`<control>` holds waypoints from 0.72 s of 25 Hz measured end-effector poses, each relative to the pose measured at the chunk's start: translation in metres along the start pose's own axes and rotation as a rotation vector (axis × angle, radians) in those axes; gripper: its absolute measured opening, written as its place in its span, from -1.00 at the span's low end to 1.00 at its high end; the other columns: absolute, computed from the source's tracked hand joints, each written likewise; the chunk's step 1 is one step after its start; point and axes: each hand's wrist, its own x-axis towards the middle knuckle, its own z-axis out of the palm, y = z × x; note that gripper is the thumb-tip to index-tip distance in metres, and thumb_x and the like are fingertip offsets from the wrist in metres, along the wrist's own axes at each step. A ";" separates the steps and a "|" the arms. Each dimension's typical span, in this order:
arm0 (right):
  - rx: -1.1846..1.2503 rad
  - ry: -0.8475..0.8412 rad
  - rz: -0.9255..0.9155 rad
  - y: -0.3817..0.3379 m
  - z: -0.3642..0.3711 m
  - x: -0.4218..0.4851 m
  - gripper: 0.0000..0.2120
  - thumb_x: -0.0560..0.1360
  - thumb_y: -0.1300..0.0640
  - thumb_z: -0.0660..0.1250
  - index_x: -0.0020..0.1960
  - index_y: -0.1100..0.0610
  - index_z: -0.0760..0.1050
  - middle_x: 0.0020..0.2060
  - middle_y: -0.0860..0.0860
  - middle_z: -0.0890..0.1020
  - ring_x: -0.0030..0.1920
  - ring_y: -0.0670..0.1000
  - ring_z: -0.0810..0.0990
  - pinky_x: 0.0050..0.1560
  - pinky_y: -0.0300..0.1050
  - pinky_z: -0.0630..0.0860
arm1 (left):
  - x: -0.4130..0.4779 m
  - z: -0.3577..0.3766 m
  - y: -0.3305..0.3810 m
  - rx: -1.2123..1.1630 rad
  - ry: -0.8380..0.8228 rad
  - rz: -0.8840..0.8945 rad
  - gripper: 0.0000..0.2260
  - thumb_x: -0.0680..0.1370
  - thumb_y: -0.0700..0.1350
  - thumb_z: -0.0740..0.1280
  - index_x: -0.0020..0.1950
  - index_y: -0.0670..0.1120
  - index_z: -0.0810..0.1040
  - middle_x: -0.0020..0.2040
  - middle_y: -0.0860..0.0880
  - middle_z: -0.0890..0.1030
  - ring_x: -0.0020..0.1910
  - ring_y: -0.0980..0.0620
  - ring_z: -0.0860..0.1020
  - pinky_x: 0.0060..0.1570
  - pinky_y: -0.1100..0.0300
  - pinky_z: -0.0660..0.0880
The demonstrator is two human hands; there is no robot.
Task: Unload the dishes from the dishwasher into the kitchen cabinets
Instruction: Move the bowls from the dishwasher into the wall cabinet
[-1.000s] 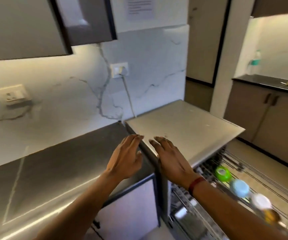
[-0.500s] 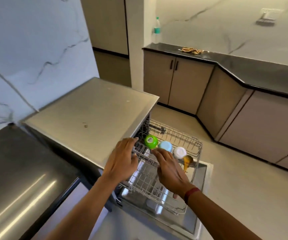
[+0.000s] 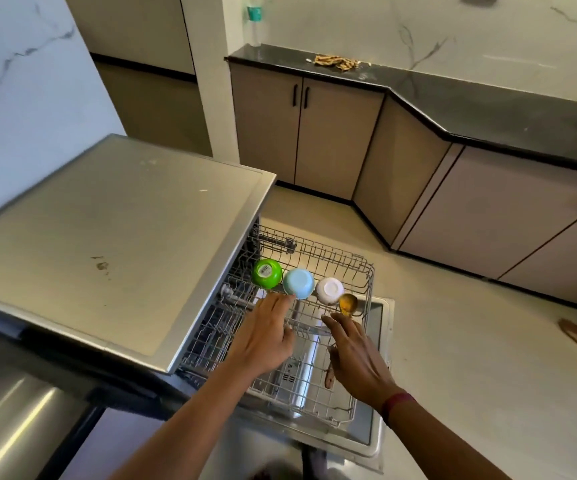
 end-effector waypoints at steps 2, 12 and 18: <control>-0.006 -0.019 0.012 0.010 0.006 0.010 -0.39 0.52 0.25 0.28 0.52 0.11 0.17 0.46 0.12 0.29 0.41 0.14 0.32 0.33 0.05 0.44 | 0.013 0.010 -0.008 0.002 -0.031 -0.014 -0.48 0.55 -0.11 0.27 0.48 -0.05 0.22 0.36 -0.01 0.35 0.24 0.11 0.37 0.13 0.29 0.42; -0.020 -0.207 0.141 0.107 0.062 0.102 -0.48 0.57 0.08 0.26 0.49 0.13 0.23 0.41 0.11 0.33 0.31 0.13 0.41 0.20 -0.01 0.52 | 0.132 0.096 -0.050 -0.007 -0.208 -0.247 -0.46 0.54 -0.10 0.31 0.49 -0.05 0.21 0.38 -0.06 0.34 0.28 0.02 0.35 0.12 0.20 0.45; -0.020 -0.279 0.188 0.159 0.103 0.156 -0.51 0.55 0.06 0.27 0.44 0.11 0.25 0.36 0.12 0.34 0.25 0.15 0.46 0.09 0.03 0.58 | 0.192 0.156 -0.076 -0.028 -0.308 -0.390 -0.43 0.52 -0.06 0.33 0.49 -0.06 0.20 0.38 -0.09 0.33 0.29 -0.06 0.37 0.17 0.05 0.46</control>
